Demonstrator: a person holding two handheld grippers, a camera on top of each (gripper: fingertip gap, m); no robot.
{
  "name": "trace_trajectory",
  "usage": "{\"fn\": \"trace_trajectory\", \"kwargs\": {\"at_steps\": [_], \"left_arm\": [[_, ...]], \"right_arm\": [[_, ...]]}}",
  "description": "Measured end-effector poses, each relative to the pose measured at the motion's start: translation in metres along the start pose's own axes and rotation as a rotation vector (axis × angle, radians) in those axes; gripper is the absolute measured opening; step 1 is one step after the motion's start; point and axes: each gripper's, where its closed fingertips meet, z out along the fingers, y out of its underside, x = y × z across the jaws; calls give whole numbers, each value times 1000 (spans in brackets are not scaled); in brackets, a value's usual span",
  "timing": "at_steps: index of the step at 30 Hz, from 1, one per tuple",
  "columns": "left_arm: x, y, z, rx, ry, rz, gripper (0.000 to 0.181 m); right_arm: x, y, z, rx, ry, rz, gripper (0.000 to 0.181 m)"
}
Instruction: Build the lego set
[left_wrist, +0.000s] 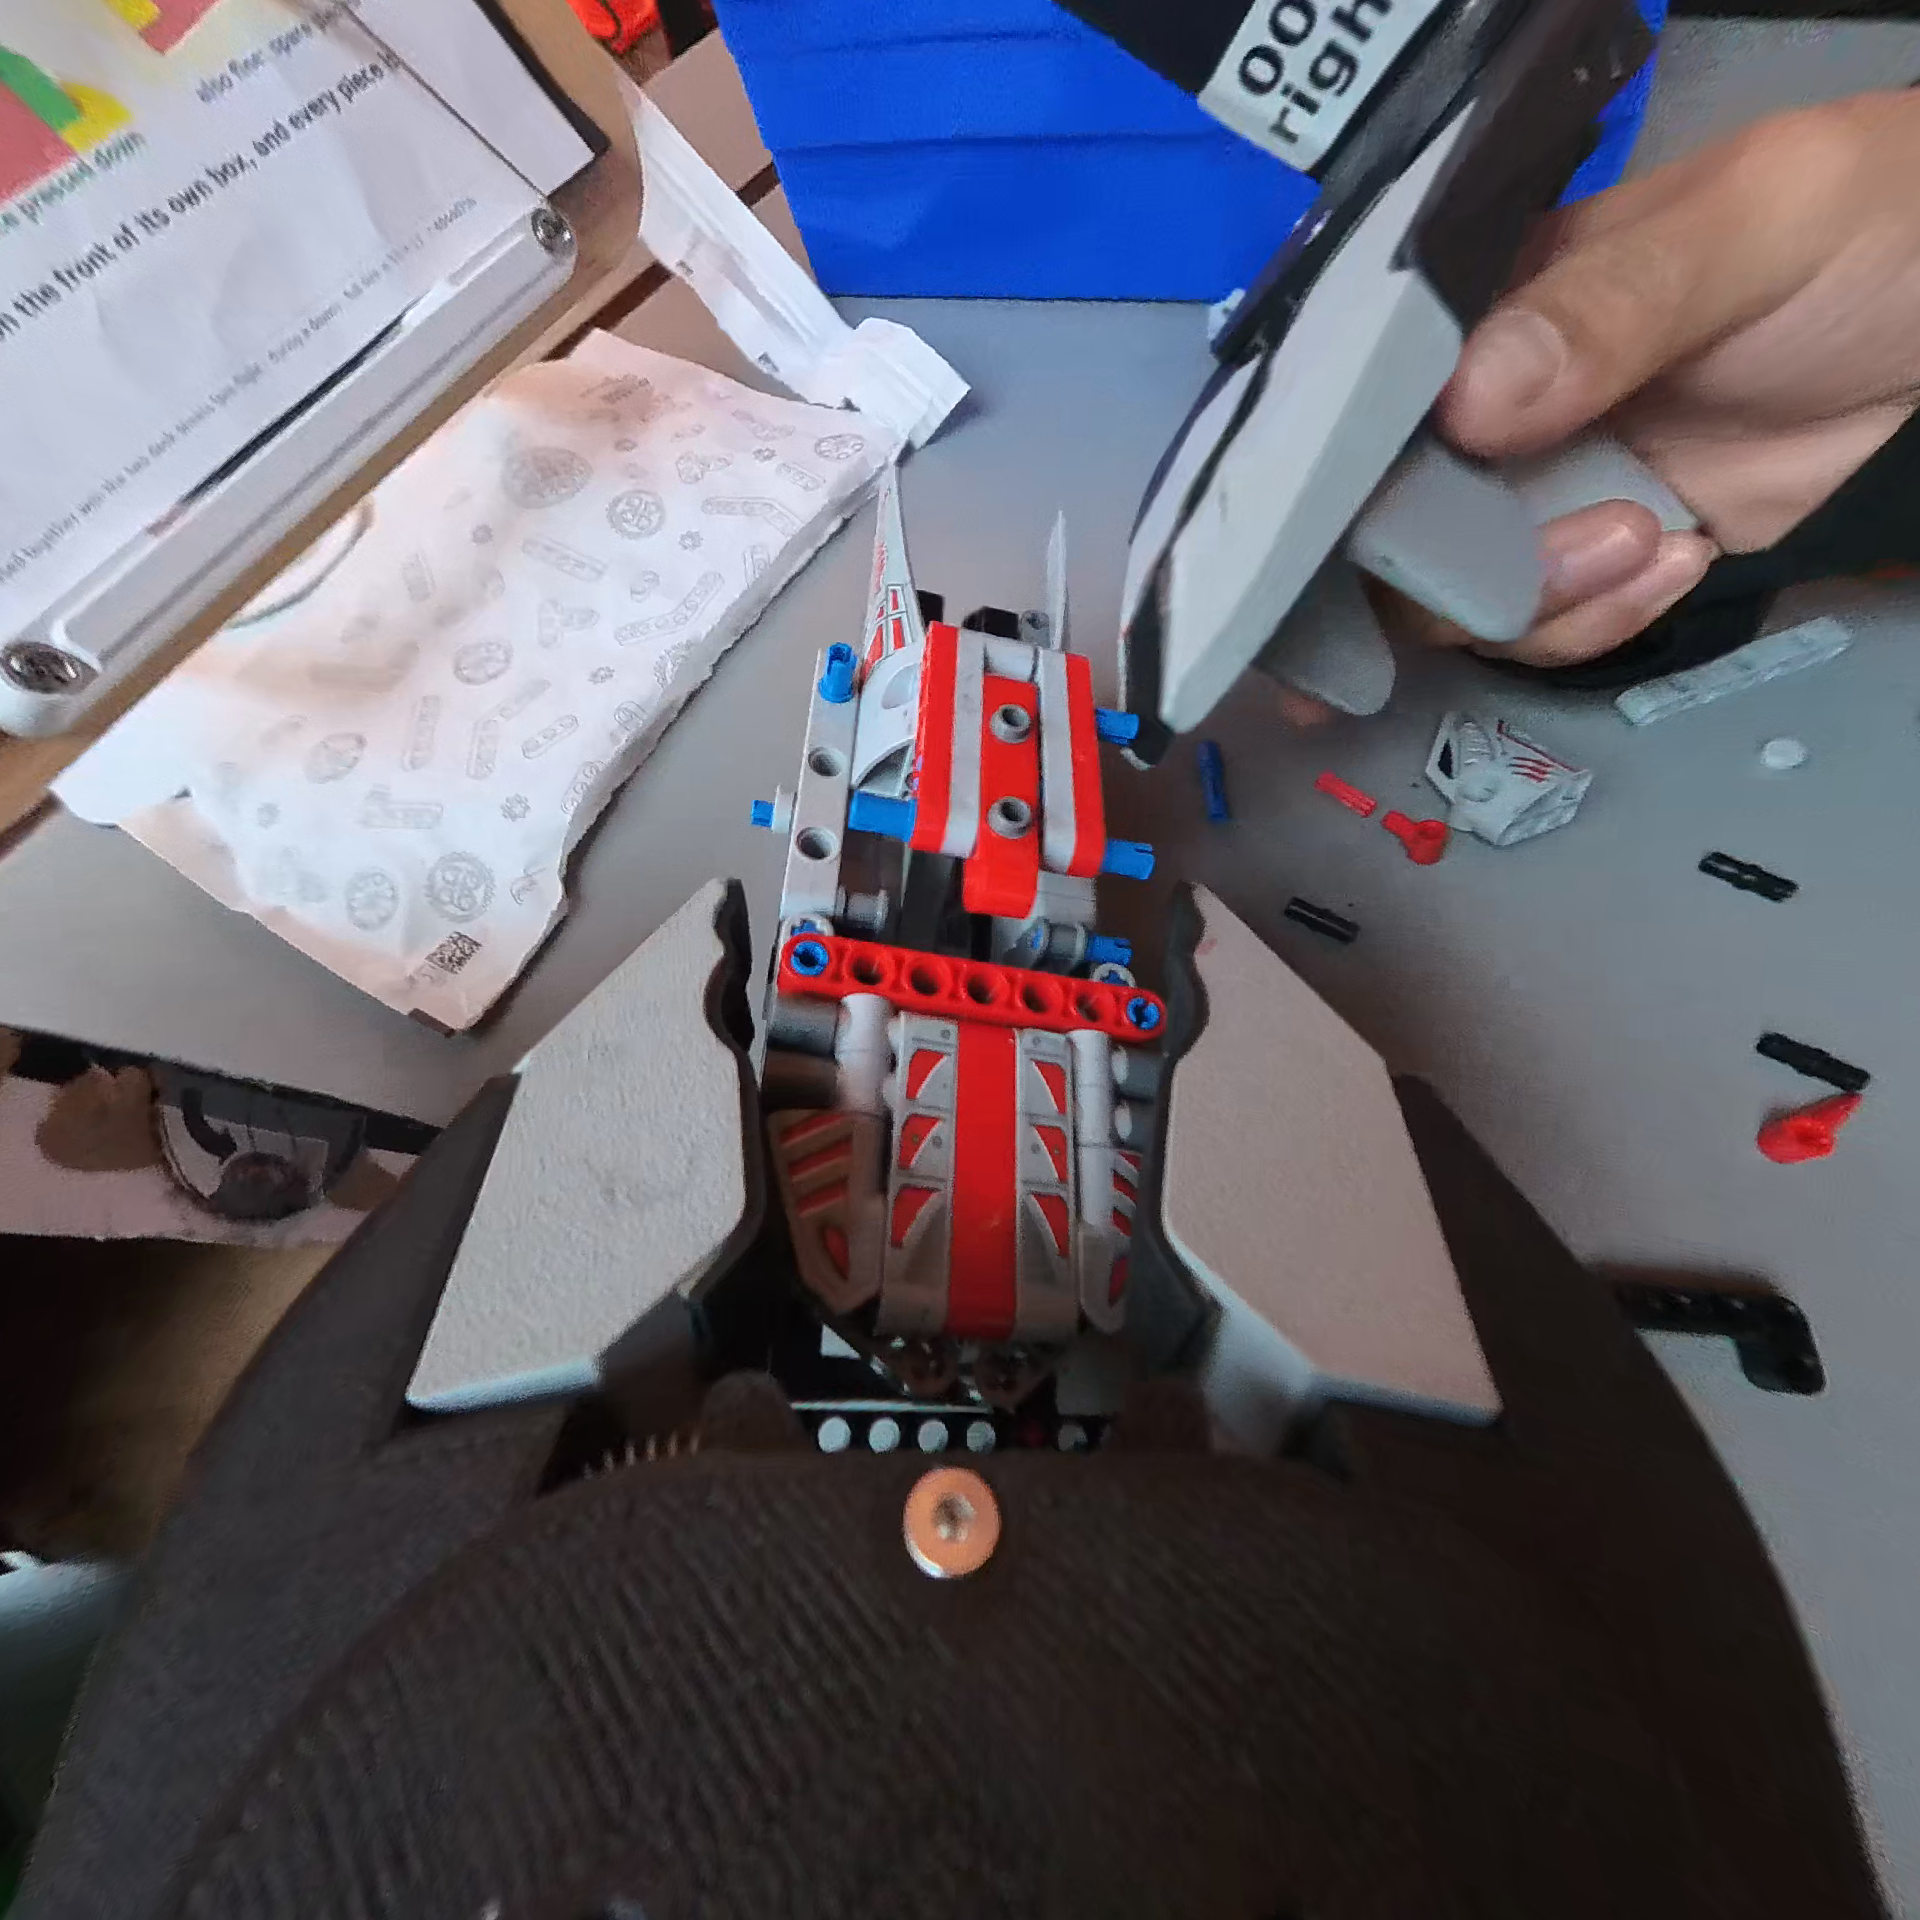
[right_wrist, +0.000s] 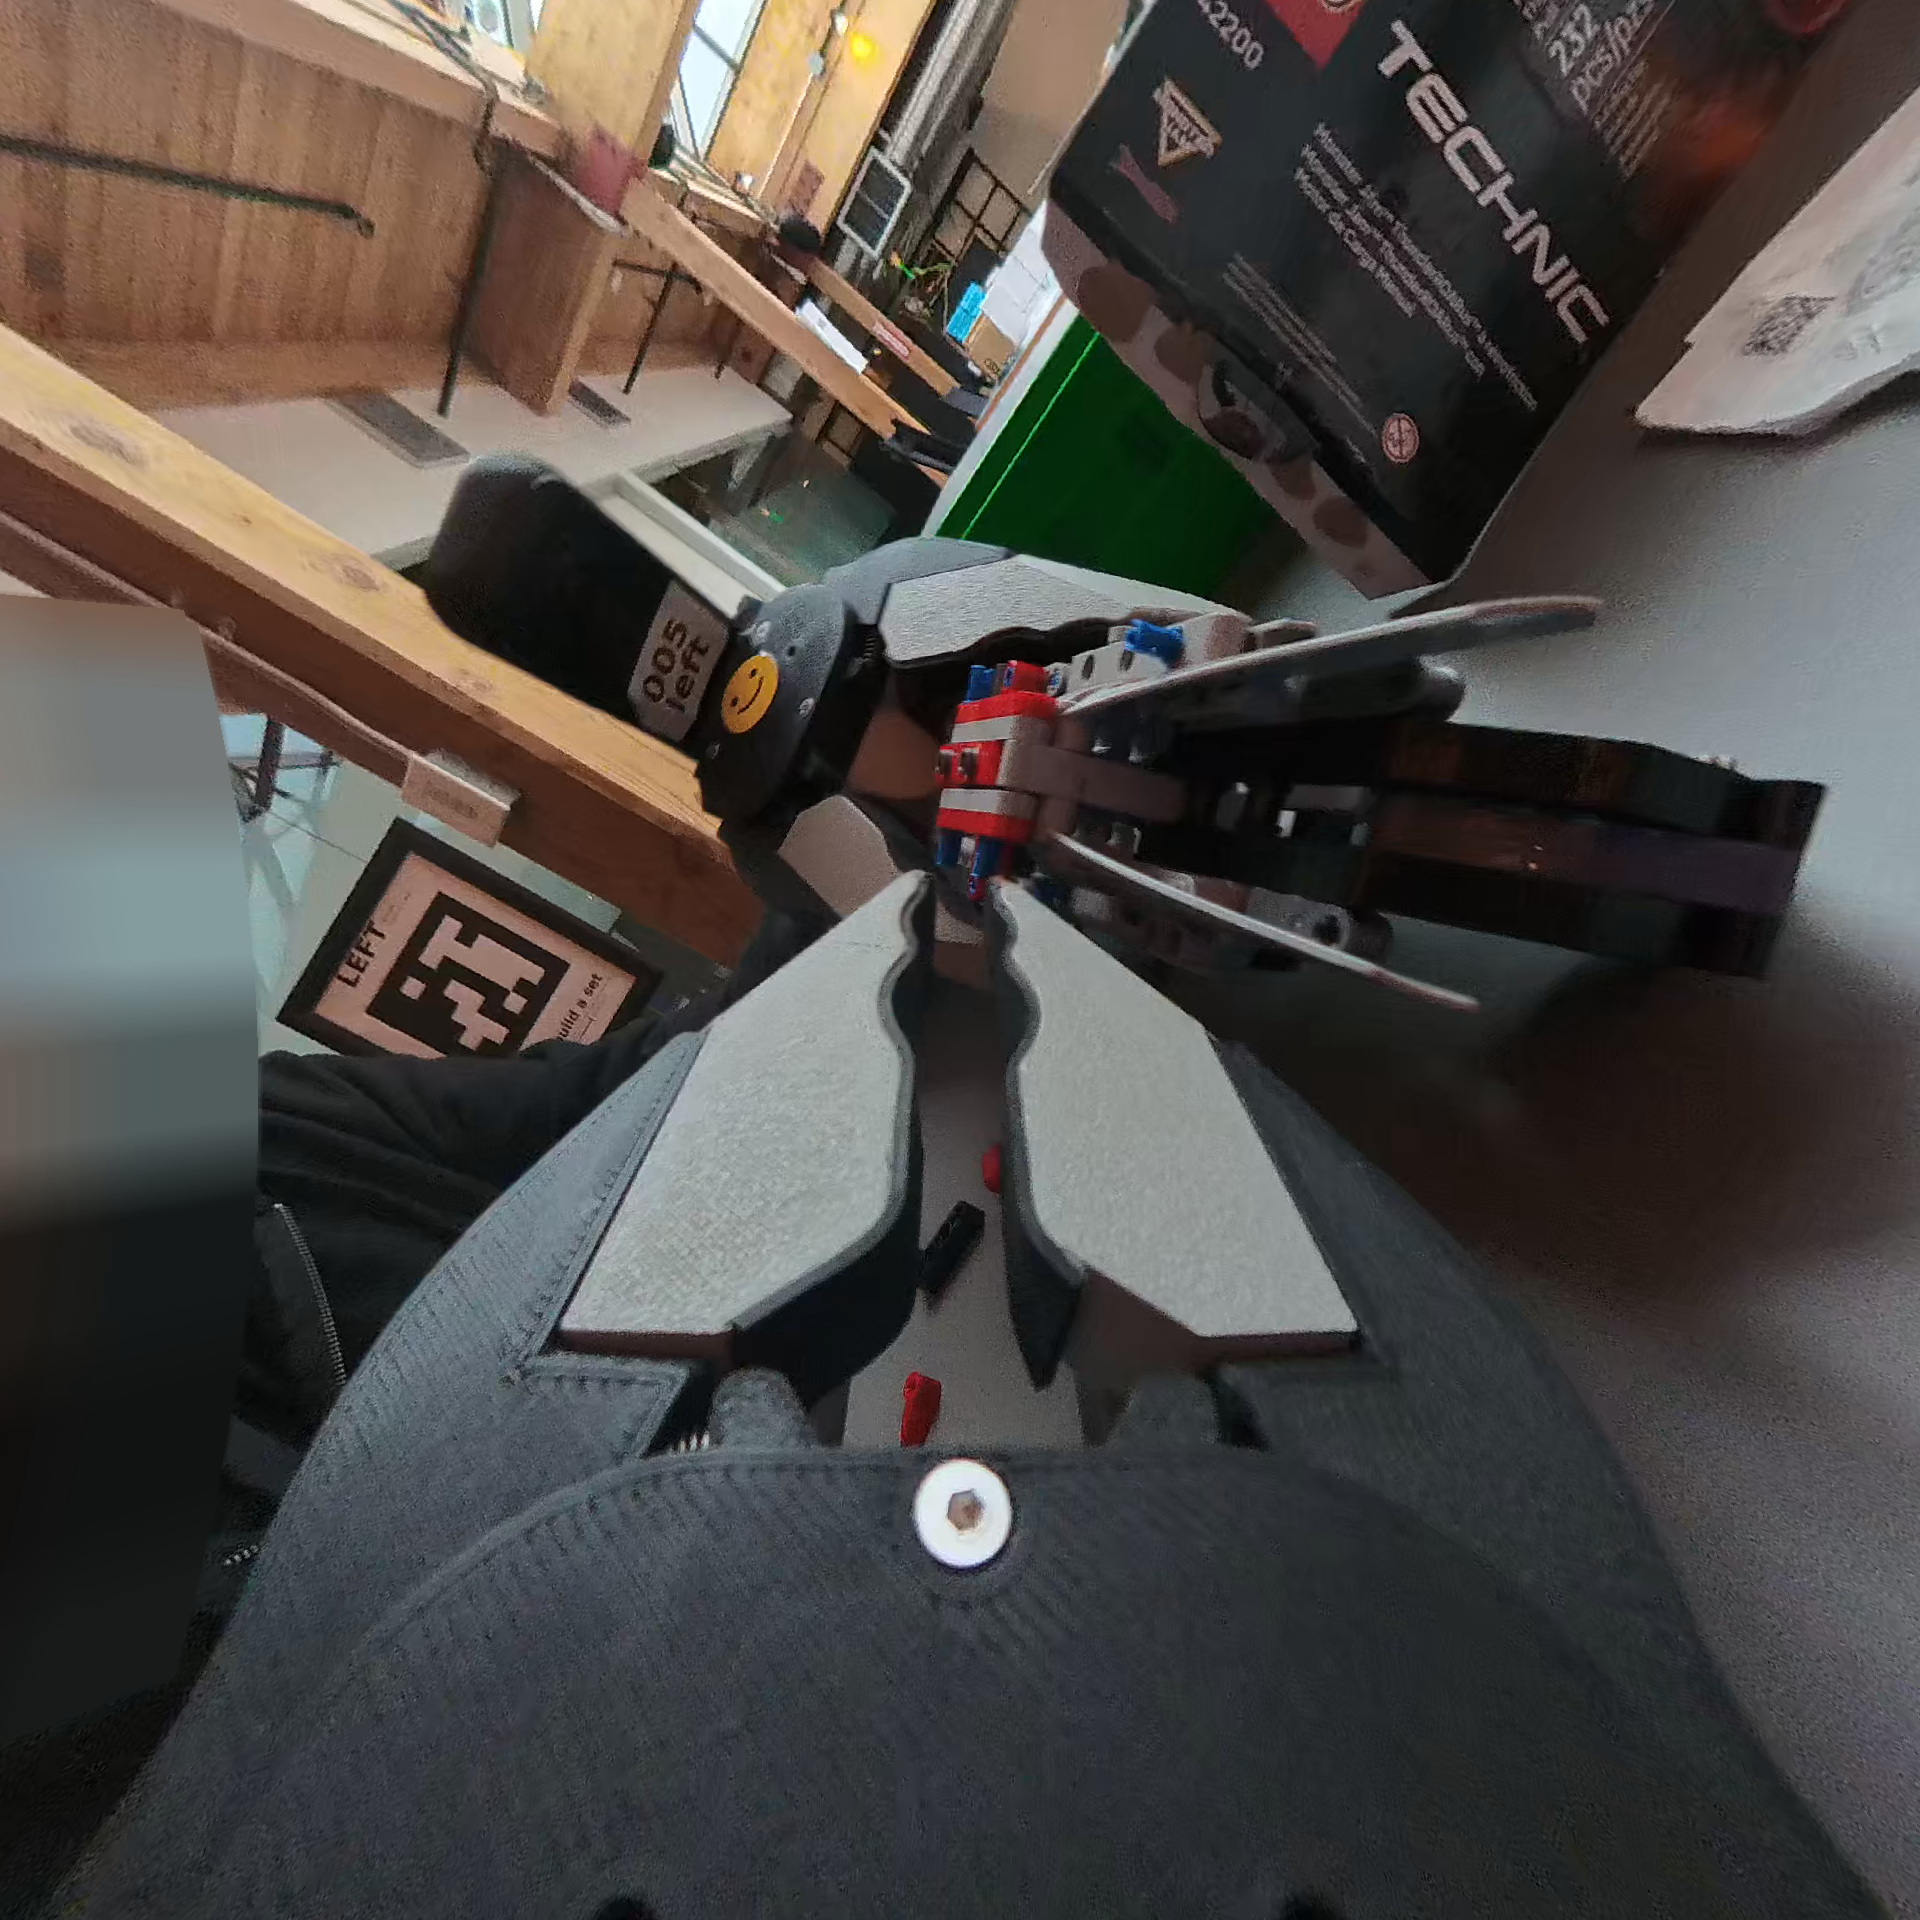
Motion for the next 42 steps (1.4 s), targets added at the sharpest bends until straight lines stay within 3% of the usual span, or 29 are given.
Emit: {"fn": "trace_trajectory", "kwargs": {"at_steps": [3,7,13,22,27,31,42], "left_arm": [[2,-1,0,4,-14,22,79],[-2,1,-1,-3,-6,-18,79],[6,-2,0,7,-27,51,78],[14,0,-4,22,96,23,76],[17,1,-6,17,88,98,76],[8,1,-5,-11,53,45,74],[10,1,-4,-12,37,41,75]], "right_arm": [[1,1,0,14,-19,30,0],[7,-3,-4,40,10,57,19],[3,-1,0,37,-24,50,2],[-3,0,3,60,-124,104,0],[-4,4,4,34,-121,106,0],[0,12,3,-71,-13,-14,0],[0,22,-1,-148,-5,-60,0]]}}
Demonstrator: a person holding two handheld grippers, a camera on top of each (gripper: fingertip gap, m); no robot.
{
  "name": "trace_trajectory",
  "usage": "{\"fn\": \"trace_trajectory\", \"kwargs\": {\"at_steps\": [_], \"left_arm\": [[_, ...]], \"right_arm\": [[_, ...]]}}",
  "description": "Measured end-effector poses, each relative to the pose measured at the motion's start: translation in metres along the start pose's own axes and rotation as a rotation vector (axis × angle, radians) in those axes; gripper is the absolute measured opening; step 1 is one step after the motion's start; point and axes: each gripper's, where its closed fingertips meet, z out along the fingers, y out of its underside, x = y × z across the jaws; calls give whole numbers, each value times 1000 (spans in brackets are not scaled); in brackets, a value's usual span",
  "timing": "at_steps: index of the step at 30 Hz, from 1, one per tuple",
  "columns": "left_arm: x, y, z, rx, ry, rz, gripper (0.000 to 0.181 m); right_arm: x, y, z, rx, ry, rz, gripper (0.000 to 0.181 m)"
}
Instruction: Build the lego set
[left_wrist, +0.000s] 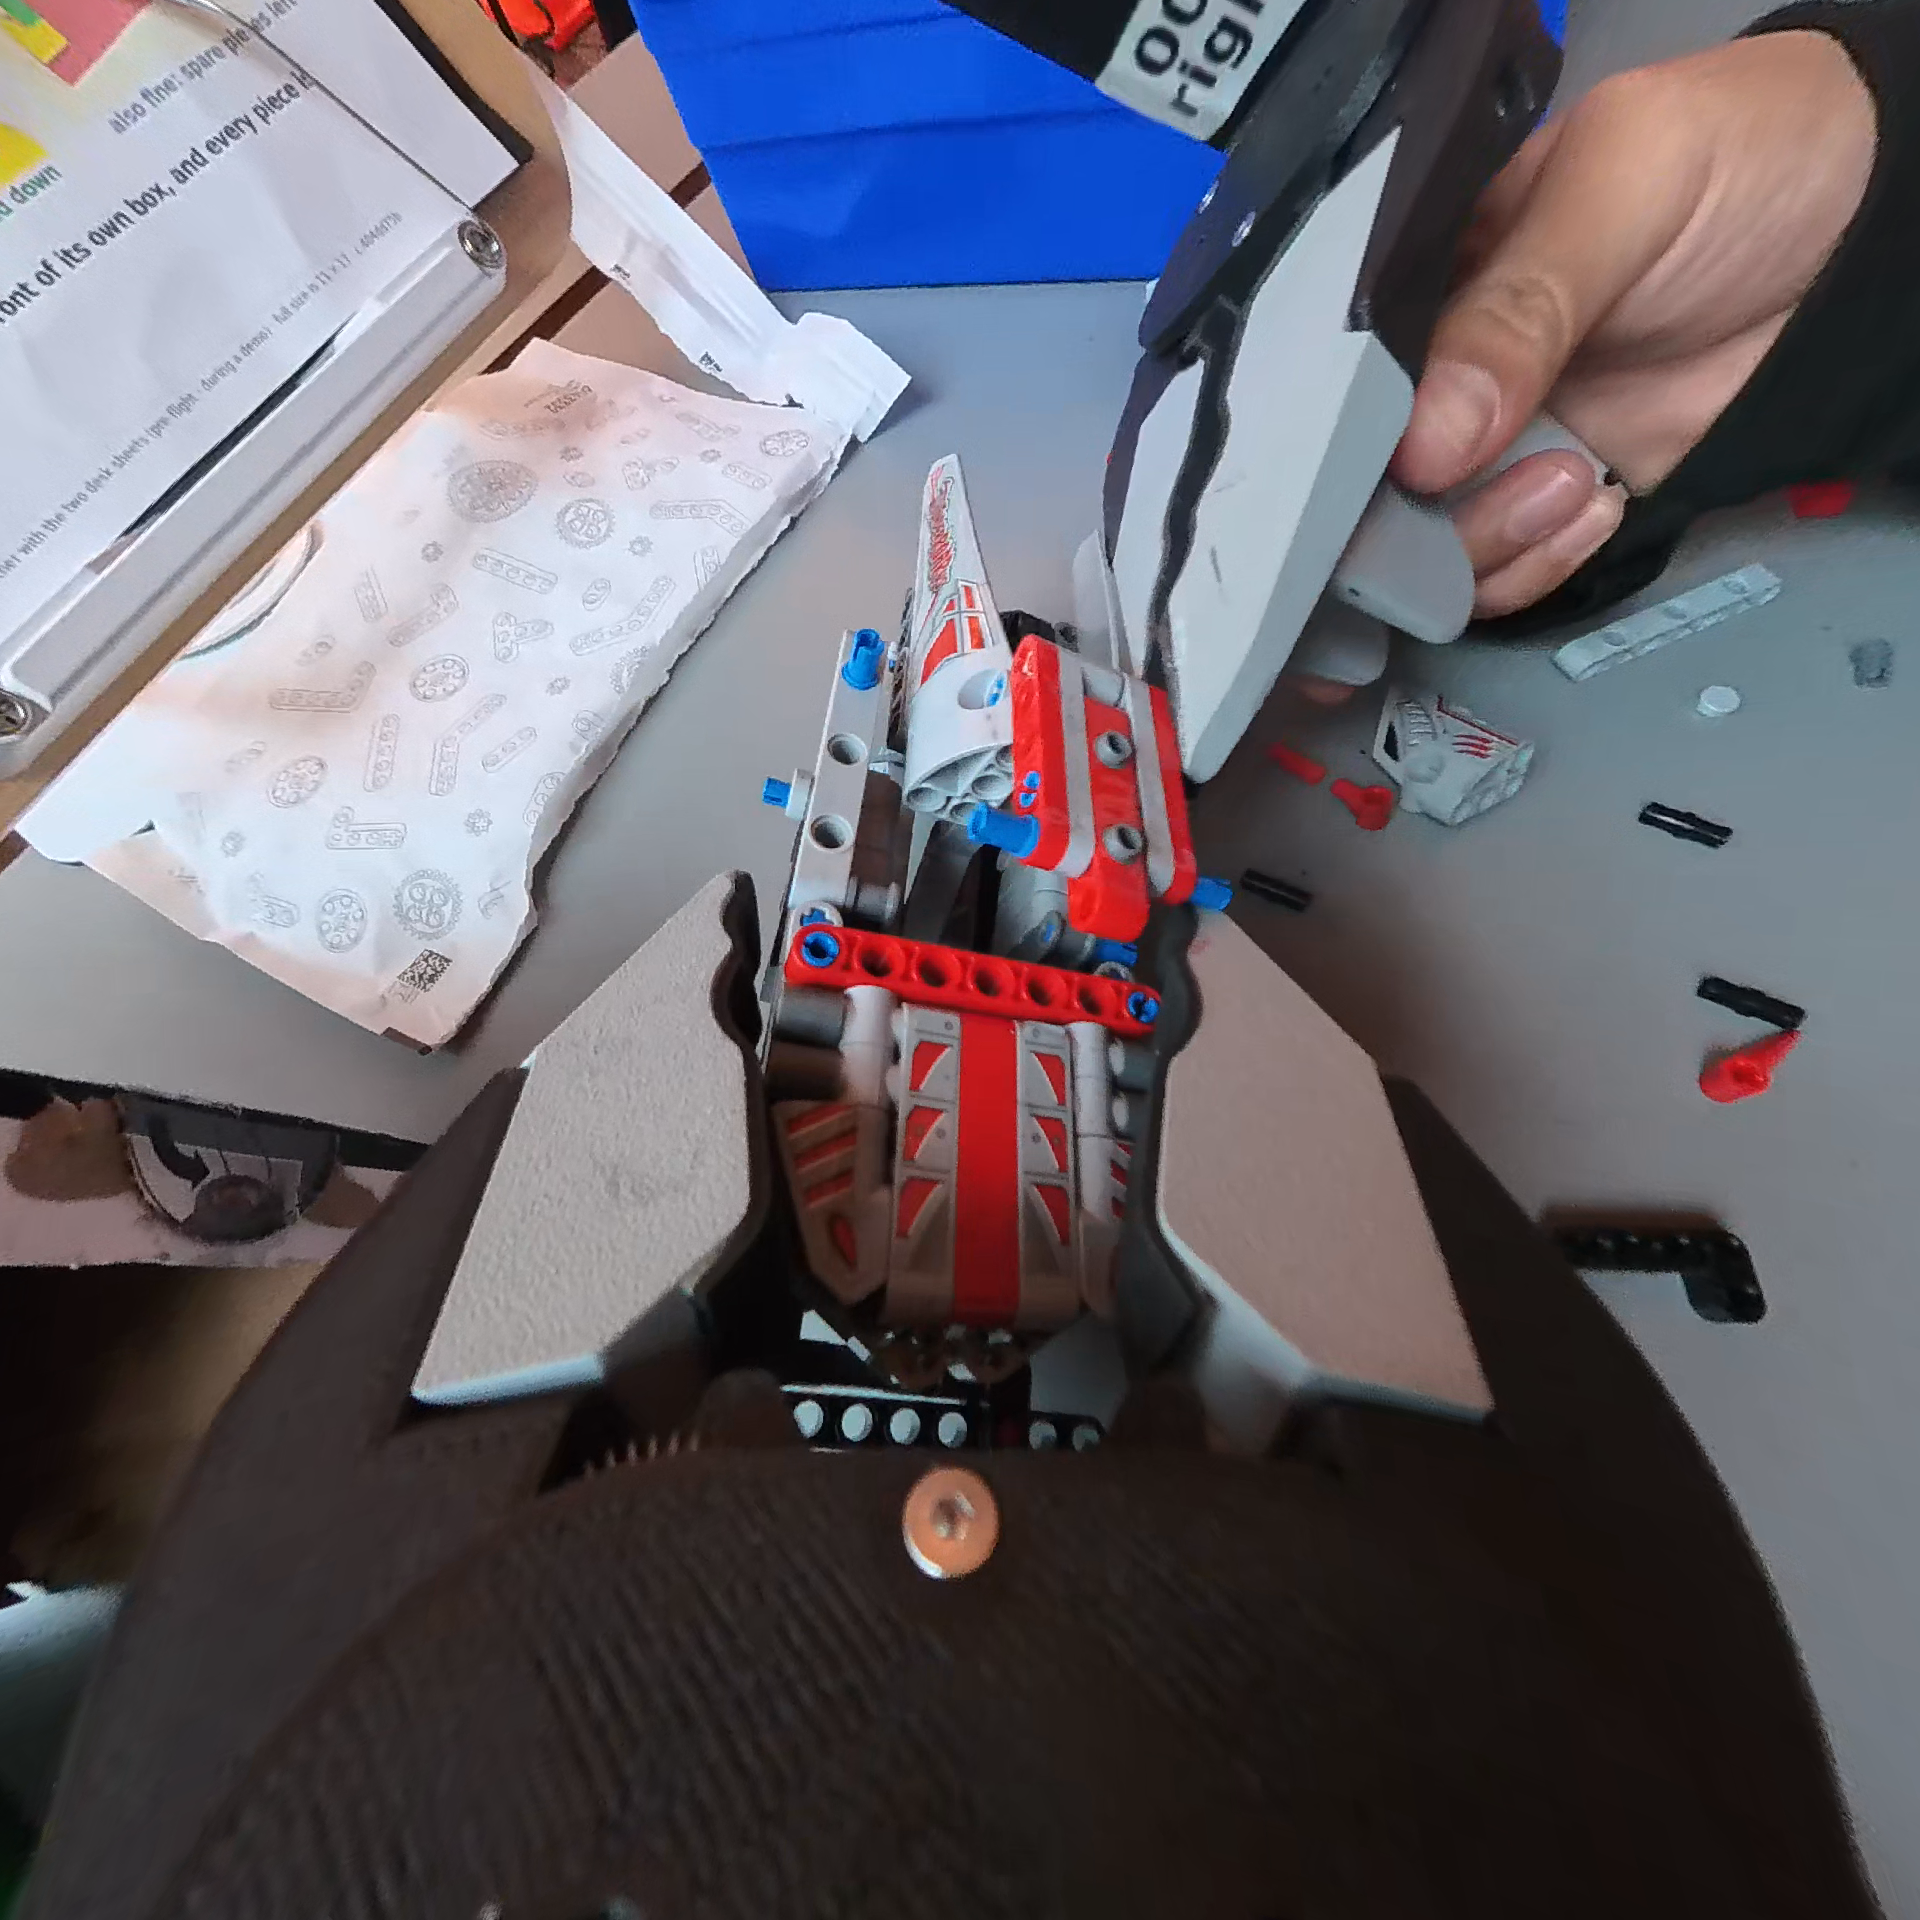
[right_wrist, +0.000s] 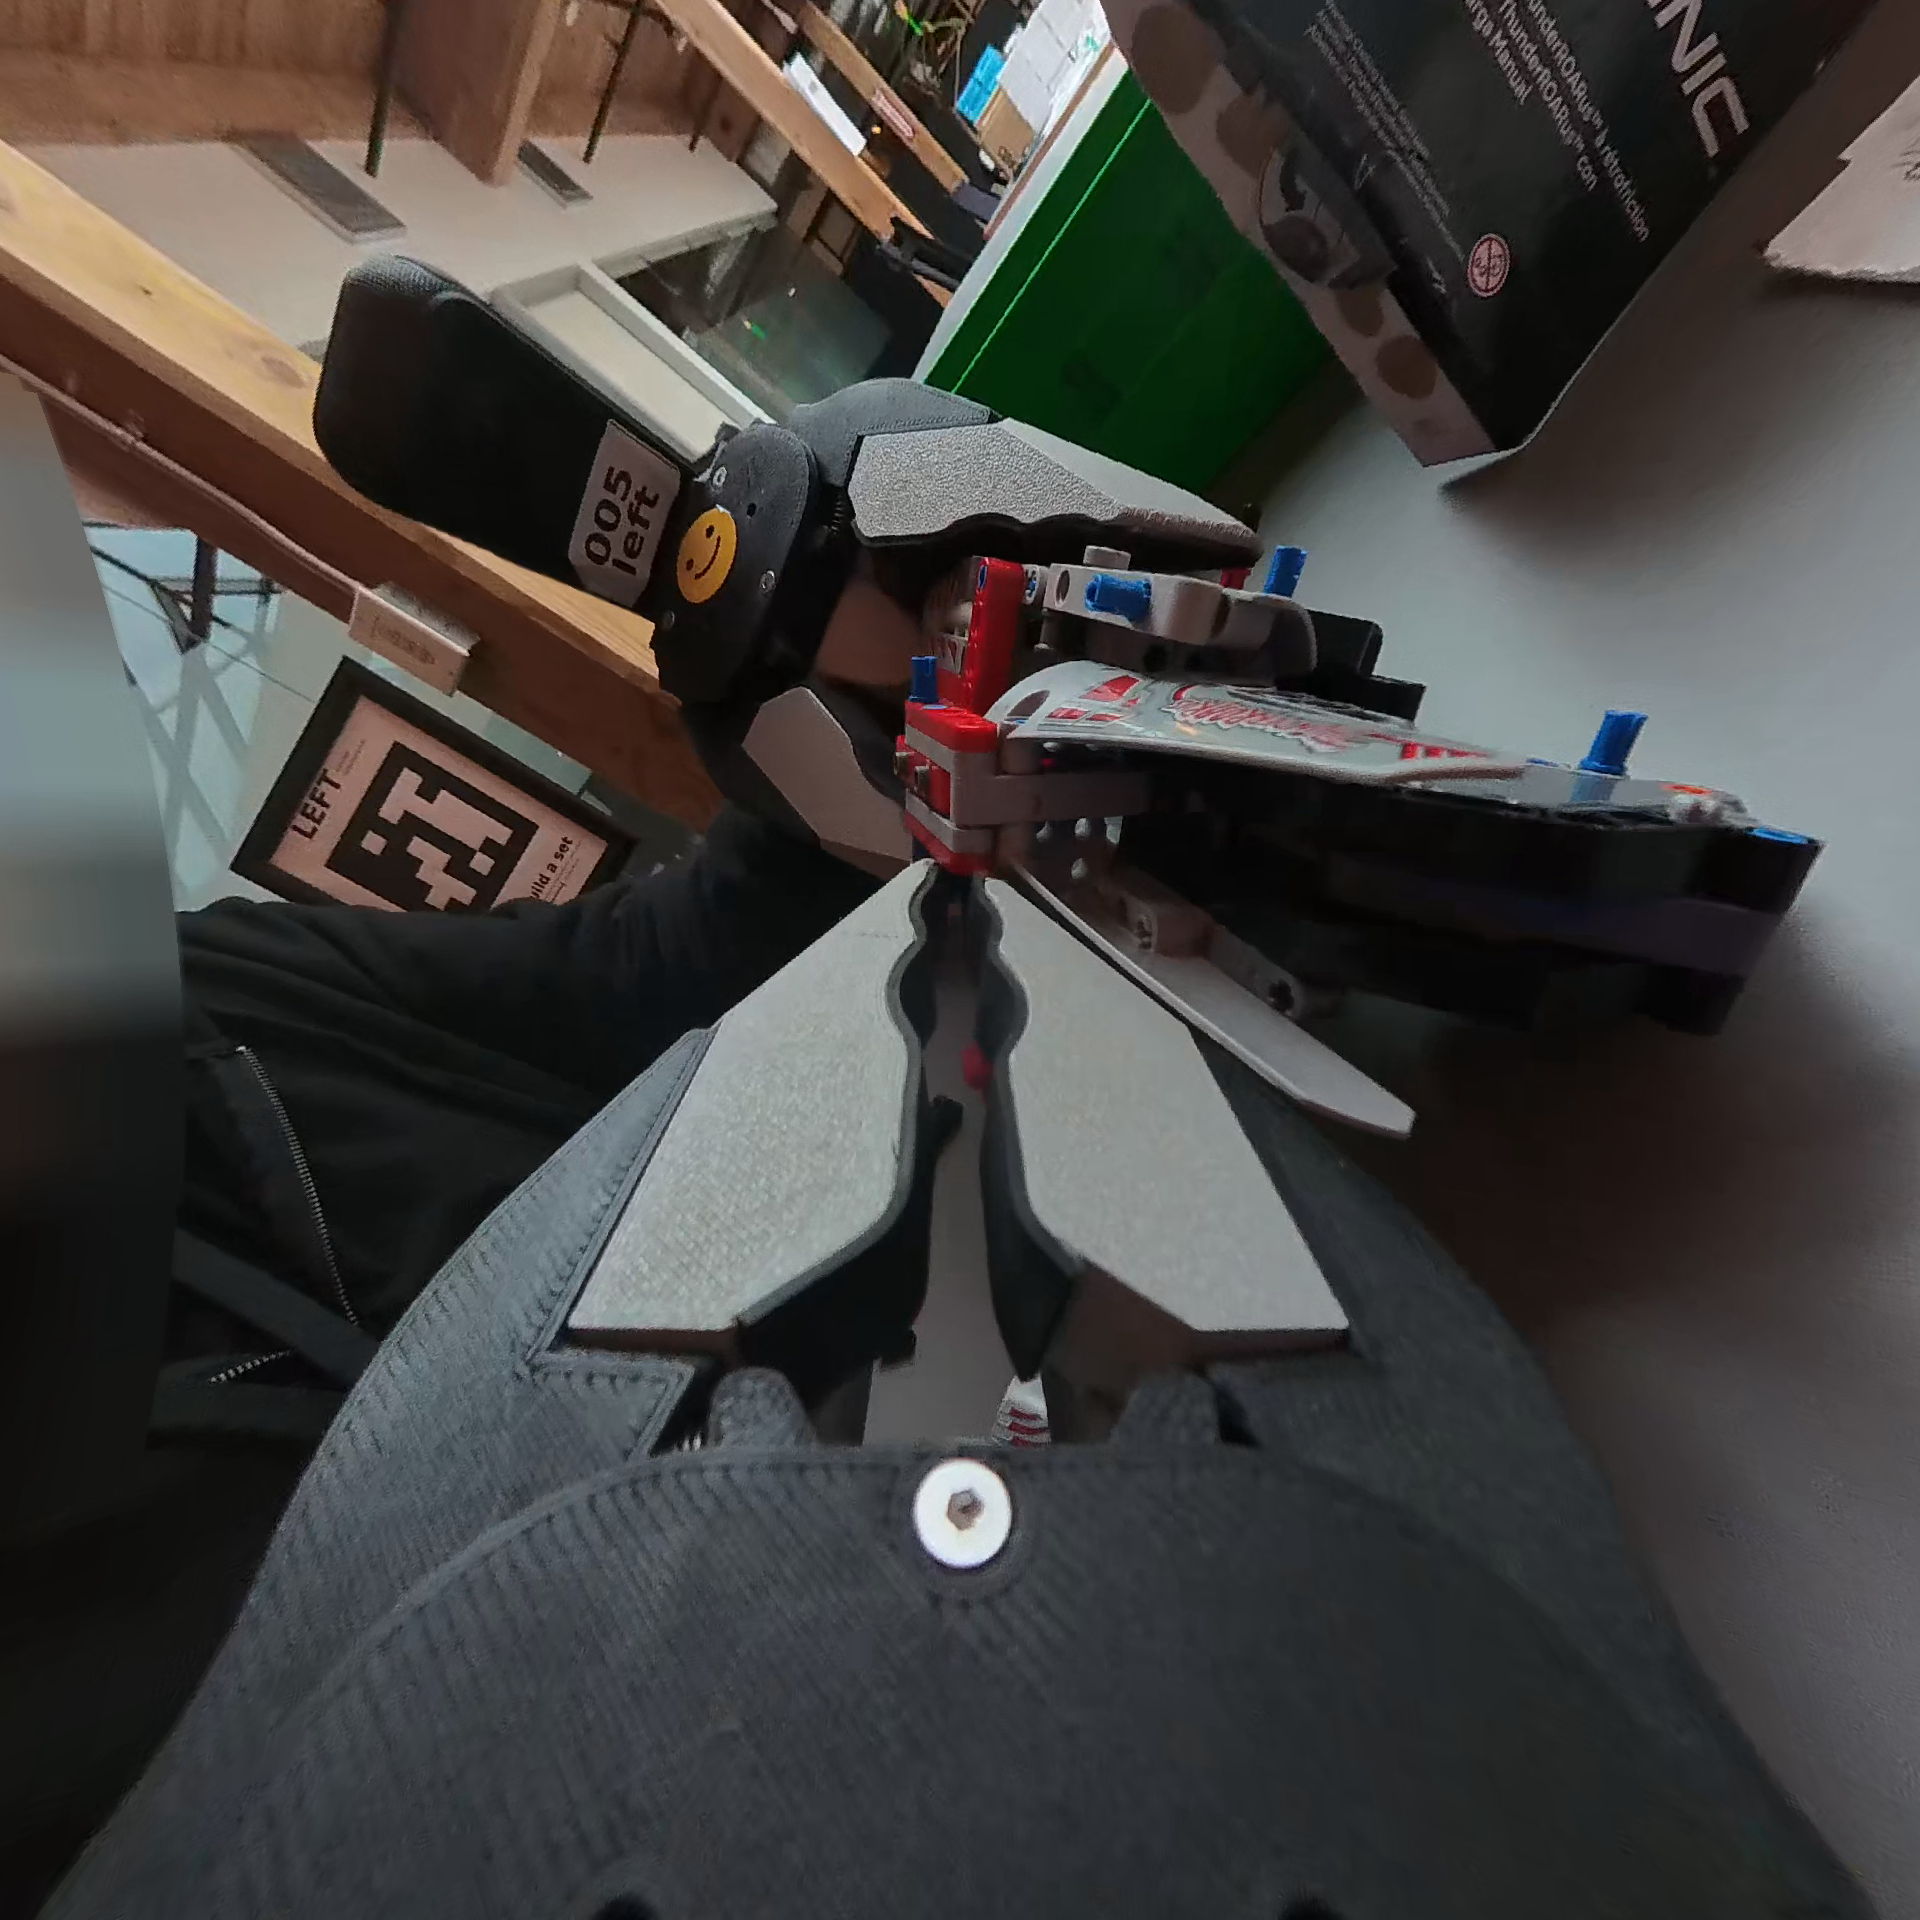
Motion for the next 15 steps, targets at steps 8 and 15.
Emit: {"fn": "trace_trajectory", "kwargs": {"at_steps": [8,15], "left_arm": [[2,1,1,-15,-6,4,75],[3,-1,1,-12,-12,33,76]], "right_arm": [[2,3,-2,-53,71,-87,1],[1,4,-2,-55,83,-93,1]]}}
